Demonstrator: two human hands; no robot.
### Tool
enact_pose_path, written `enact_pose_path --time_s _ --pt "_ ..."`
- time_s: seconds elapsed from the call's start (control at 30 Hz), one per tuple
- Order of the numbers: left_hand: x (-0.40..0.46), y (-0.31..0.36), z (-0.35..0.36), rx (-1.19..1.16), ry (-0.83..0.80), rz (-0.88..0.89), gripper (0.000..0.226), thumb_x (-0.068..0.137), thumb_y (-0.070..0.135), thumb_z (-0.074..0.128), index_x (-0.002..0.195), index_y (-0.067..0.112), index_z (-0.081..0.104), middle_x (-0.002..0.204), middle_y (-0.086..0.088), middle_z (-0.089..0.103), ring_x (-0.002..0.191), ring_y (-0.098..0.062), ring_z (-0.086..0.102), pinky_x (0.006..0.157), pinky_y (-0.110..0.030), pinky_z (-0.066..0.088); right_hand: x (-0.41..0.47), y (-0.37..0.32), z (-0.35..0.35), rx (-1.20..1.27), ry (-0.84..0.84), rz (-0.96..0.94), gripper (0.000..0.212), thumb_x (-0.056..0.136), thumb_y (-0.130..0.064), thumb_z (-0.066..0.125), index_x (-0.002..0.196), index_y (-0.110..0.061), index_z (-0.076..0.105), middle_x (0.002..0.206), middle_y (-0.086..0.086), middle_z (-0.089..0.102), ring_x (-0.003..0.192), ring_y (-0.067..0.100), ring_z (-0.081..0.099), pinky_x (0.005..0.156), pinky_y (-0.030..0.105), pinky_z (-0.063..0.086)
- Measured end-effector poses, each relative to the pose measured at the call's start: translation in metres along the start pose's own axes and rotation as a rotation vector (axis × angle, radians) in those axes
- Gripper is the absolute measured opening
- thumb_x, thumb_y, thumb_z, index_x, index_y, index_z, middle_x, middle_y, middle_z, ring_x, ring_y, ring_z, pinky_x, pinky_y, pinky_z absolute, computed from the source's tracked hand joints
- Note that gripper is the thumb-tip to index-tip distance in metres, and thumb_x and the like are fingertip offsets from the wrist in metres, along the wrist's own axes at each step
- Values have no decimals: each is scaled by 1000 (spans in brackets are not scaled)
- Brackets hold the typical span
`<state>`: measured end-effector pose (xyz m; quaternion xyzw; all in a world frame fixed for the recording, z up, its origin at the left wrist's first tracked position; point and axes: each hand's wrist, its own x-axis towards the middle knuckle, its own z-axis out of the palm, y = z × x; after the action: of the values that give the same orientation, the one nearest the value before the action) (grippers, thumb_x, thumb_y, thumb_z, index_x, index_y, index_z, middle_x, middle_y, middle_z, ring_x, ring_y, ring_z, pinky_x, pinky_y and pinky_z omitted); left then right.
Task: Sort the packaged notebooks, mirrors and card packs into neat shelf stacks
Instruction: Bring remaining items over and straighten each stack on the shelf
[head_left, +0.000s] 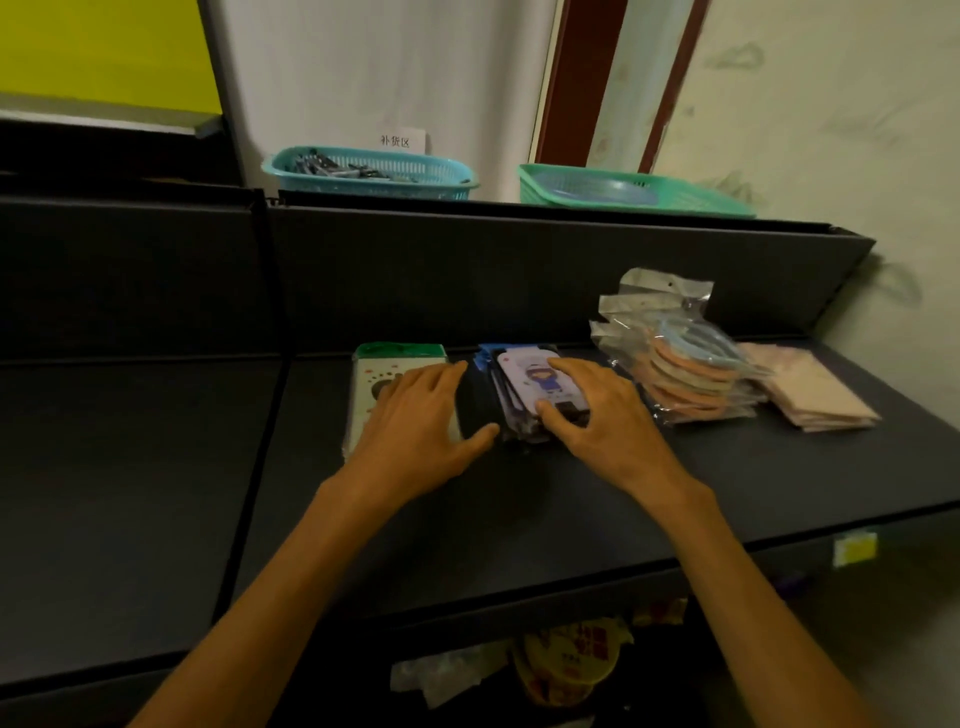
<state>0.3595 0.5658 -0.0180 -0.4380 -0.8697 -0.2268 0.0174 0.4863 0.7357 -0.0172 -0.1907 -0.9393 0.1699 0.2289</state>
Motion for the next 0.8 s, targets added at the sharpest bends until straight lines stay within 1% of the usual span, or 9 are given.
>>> enact_pose_path --time_s 0.1,0.2,0.3,0.37,0.47,0.53,0.6,0.7,0.8 --pt "9 21 13 -3 6 3 84 81 57 60 148 25 20 151 -2 32 136 -20 32 113 -37 23 2 27 -8 5 -23 -14 66 81 -59 50 135 -22 45 134 0 52 122 15 48 103 43 42" --pt "17 40 26 -27 28 -16 84 80 56 62 148 25 24 150 -1 35 135 -20 34 111 -35 27 6 50 -14 64 -63 -42 57 84 -45 63 133 -22 45 132 1 52 119 15 48 102 37 42" --pt "22 52 38 -94 34 -70 84 78 57 64 146 25 27 148 0 38 132 -18 39 106 -32 34 12 61 -16 150 -128 -38 58 86 -39 64 136 -21 42 135 2 48 119 11 46 99 26 39" --pt "27 60 47 -183 49 -140 87 76 56 67 147 25 28 148 1 39 131 -17 41 104 -28 35 17 69 -15 253 -203 -8 61 86 -38 64 139 -22 38 139 1 45 119 8 44 96 21 37" --pt "31 73 55 -321 80 -218 81 74 50 72 142 27 34 143 2 45 126 -14 47 95 -20 35 25 79 -12 414 -344 51 71 85 -41 65 144 -24 30 143 0 45 125 12 46 96 21 38" --pt "33 77 59 -397 61 -272 77 76 44 73 141 27 36 140 2 49 123 -13 50 91 -18 35 29 82 -12 496 -426 66 71 85 -41 64 145 -26 29 142 -1 47 124 11 46 94 19 37" --pt "33 79 61 -434 18 -319 74 79 39 71 142 25 34 139 2 51 122 -12 51 89 -17 35 32 84 -9 548 -465 76 68 85 -43 64 143 -29 32 140 -2 50 122 9 48 98 22 39" --pt "34 80 64 -468 4 -332 77 83 35 69 146 23 28 140 0 50 123 -12 50 92 -18 36 34 86 -5 565 -481 67 69 84 -48 63 143 -31 33 138 -4 52 124 11 49 106 31 41" --pt "32 79 65 -441 26 -363 81 86 32 66 150 19 19 147 -2 42 131 -16 43 99 -22 33 31 88 -4 560 -494 46 71 85 -48 61 146 -31 27 142 -5 48 129 14 45 103 24 36"
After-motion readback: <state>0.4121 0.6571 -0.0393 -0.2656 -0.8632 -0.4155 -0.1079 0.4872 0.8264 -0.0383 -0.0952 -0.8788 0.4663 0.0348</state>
